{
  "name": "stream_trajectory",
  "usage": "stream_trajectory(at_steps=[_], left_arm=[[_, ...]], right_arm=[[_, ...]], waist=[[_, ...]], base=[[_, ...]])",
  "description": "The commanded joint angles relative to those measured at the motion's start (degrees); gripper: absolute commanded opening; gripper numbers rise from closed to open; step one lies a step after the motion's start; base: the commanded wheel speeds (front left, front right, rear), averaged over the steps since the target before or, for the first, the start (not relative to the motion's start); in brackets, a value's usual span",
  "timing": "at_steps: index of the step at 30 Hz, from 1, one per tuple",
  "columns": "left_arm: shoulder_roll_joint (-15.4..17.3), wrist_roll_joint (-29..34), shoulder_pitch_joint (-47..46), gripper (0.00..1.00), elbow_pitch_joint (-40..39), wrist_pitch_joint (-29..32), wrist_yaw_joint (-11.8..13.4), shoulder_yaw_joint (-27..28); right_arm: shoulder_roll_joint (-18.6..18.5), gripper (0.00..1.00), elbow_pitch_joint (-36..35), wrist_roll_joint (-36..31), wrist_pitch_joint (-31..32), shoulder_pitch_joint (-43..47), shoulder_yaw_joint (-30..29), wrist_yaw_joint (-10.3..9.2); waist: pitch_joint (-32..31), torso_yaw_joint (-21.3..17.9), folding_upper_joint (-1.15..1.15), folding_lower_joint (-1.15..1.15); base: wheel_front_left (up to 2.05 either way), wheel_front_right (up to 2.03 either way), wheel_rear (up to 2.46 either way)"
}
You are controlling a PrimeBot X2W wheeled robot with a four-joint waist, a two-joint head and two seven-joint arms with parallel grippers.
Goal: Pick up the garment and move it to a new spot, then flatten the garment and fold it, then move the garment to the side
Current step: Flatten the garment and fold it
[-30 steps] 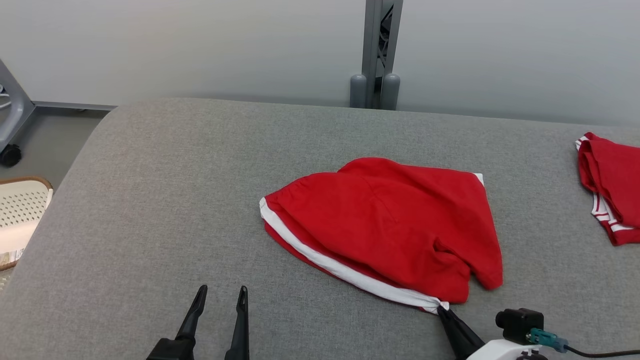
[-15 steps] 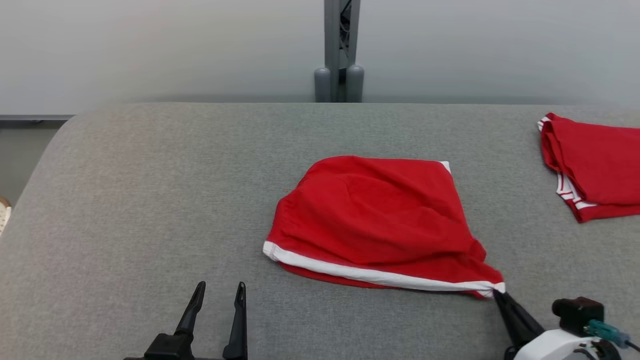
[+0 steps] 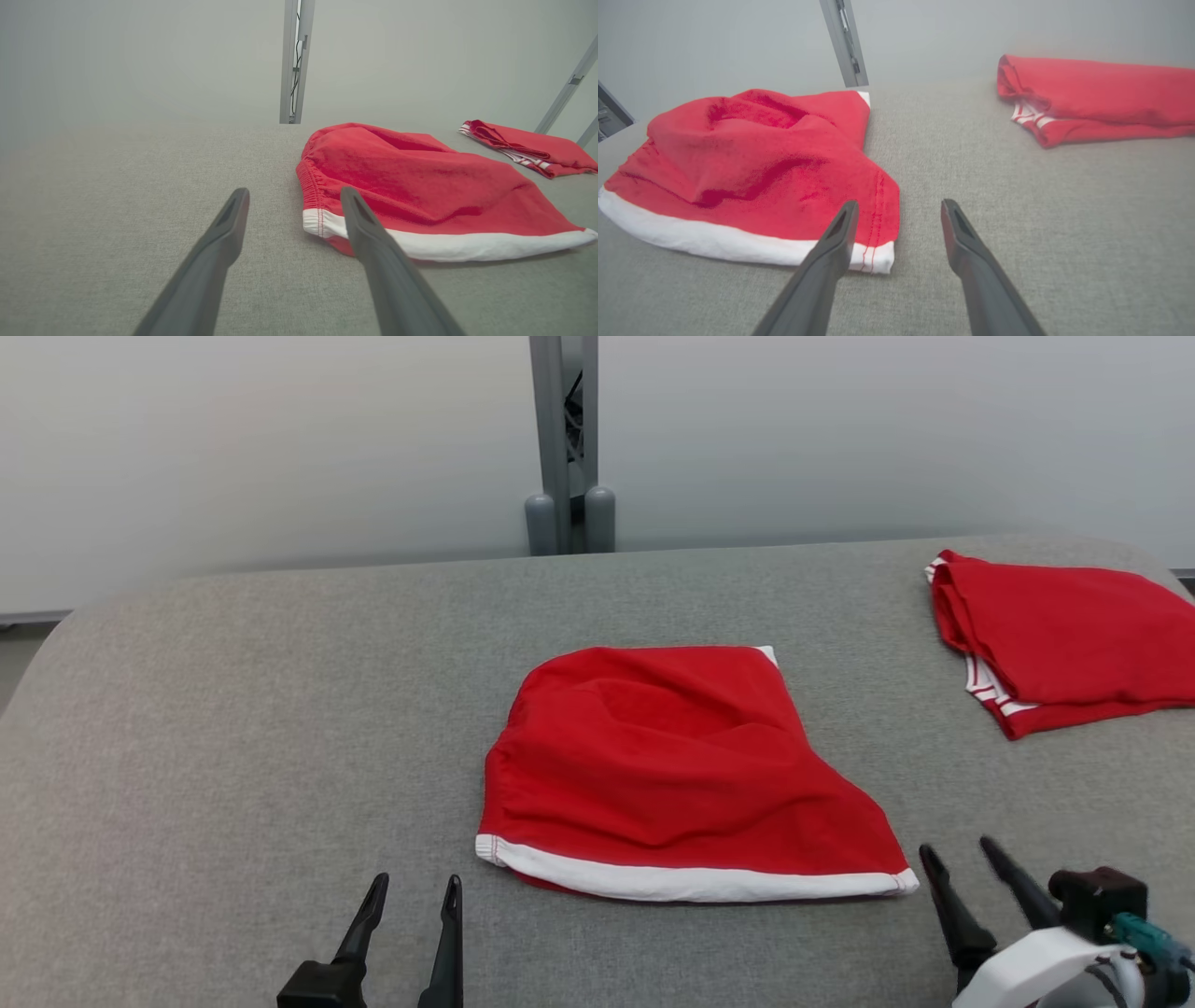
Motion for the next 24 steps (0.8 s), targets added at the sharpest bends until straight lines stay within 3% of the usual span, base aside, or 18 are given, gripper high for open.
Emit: stream_trajectory(at_steps=[1, 5, 15, 24], left_arm=[[0.19, 0.12, 0.21, 1.0, -0.04, -0.24, 0.02, 0.24], [0.18, -0.61, 1.02, 1.0, -0.92, -0.24, 0.11, 1.13], [0.15, -3.03, 2.19, 1.0, -2.88, -0.24, 1.0, 2.7], [0.13, -1.76, 3.58, 1.0, -3.49, -0.24, 1.55, 1.74]], right_arm=[[0.21, 1.0, -0.83, -0.87, 0.01, 0.36, -0.89, 0.0], [2.79, 1.0, -7.5, -5.45, 0.01, 2.32, -4.65, 0.0], [7.56, 1.0, -22.62, -12.13, 0.01, 8.86, -6.14, 0.0], [9.06, 1.0, -25.24, -13.67, 0.01, 16.28, -8.23, 0.0]], waist=[[-0.61, -0.66, 0.0, 0.0], [-1.51, -1.92, 0.0, 0.0], [-4.22, -3.84, 0.0, 0.0], [-5.86, -3.82, 0.0, 0.0]], base=[[0.0, 0.0, 0.0], [0.0, 0.0, 0.0], [0.0, 0.0, 0.0], [0.0, 0.0, 0.0]])
